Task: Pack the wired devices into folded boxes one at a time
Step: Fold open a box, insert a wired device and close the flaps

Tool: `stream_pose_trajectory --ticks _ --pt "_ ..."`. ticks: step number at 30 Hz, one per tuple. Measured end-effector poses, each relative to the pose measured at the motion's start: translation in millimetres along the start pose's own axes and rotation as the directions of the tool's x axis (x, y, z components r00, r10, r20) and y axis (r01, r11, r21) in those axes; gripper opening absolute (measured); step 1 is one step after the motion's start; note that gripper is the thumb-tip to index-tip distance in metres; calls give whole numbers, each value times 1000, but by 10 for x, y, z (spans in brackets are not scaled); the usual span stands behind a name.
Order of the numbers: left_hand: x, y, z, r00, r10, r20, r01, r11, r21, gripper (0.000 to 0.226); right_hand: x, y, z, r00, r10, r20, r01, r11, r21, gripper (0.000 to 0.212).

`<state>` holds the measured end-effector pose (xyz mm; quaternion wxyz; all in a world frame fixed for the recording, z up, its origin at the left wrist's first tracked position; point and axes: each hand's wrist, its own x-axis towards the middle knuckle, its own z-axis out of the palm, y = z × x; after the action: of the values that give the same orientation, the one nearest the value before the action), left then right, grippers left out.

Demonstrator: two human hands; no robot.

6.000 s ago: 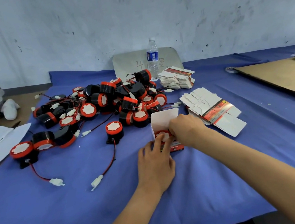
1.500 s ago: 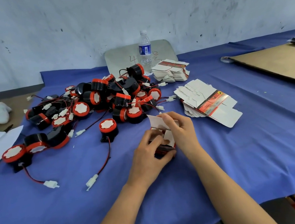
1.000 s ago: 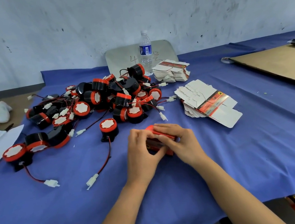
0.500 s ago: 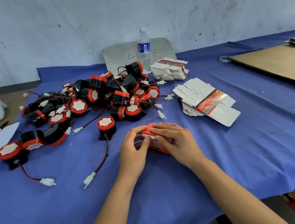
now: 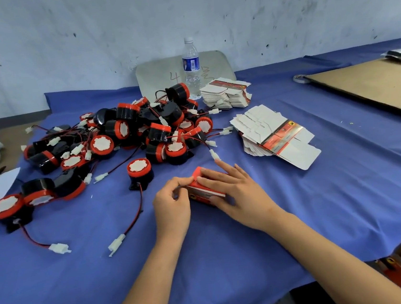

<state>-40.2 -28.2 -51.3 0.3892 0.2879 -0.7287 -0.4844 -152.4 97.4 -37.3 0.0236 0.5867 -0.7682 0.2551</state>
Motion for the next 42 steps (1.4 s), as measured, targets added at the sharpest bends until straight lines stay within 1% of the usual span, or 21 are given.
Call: stream_pose_trajectory --ticks 3,6,7,9,11,13,15,17,18,20,22,25,27,29,31,33,34,36,38,40,42 --pt "-8 -12 -27 998 70 2 -70 994 82 38 -8 20 -5 998 -18 52 28 983 -180 45" --pt "-26 -9 -40 985 171 -2 -168 968 188 36 -20 25 10 998 -21 64 35 974 -226 46" --pt "-33 -6 -42 981 195 -3 -190 959 209 36 -33 18 24 999 -12 52 23 979 -203 47" --pt "-55 -4 -38 971 239 19 -236 938 254 37 -75 5 66 1000 22 20 -21 998 -55 51" --pt "-81 -8 -19 958 266 102 -285 904 318 37 -103 9 107 999 42 -9 -41 996 79 56" --pt "-85 -1 -3 952 239 194 -297 877 378 48 -98 26 122 994 87 -61 -80 990 114 57" --pt "-85 12 -5 949 196 249 -287 865 412 63 -85 48 118 975 173 -139 -156 980 127 57" --pt "-102 16 -4 934 191 303 -312 849 426 72 -77 70 115 950 239 -199 -215 967 137 61" --pt "-112 13 -3 924 197 328 -332 841 428 74 -75 71 113 946 241 -216 -216 968 131 64" --pt "-129 6 -7 914 192 357 -337 850 405 72 -88 37 110 950 170 -261 -145 983 112 68" --pt "-115 24 -16 938 141 317 -249 910 333 67 -108 -14 107 933 43 -356 -13 996 87 69" --pt "-109 80 -77 979 46 200 -72 990 121 61 -135 -79 106 872 -161 -463 166 986 -29 69" --pt "-110 97 -123 982 38 184 -39 999 4 50 -138 -87 102 852 -238 -466 234 970 -67 69" --pt "-109 118 -149 977 42 209 -34 999 -39 39 -145 -91 89 897 -176 -405 208 978 35 74" --pt "-125 123 -172 971 59 234 -44 997 -70 40 -153 -107 68 947 -18 -321 92 972 217 80" --pt "-133 141 -186 961 95 261 -81 995 -63 47 -131 -81 37 948 117 -295 -4 934 357 79" --pt "-131 139 -182 954 112 276 -103 994 -46 50 -120 -59 26 945 147 -291 -28 925 379 79" --pt "-135 114 -174 942 136 307 -130 991 -39 53 -118 -34 26 949 164 -269 -53 925 376 83" --pt "-131 92 -158 940 149 306 -135 989 -67 51 -110 -22 60 950 158 -269 -71 949 308 84" --pt "-120 86 -146 954 159 254 -149 987 -59 46 -108 -12 110 934 157 -320 -90 973 214 75" --pt "-111 86 -137 973 153 170 -151 988 -29 41 -121 8 107 892 171 -418 -102 978 183 61"
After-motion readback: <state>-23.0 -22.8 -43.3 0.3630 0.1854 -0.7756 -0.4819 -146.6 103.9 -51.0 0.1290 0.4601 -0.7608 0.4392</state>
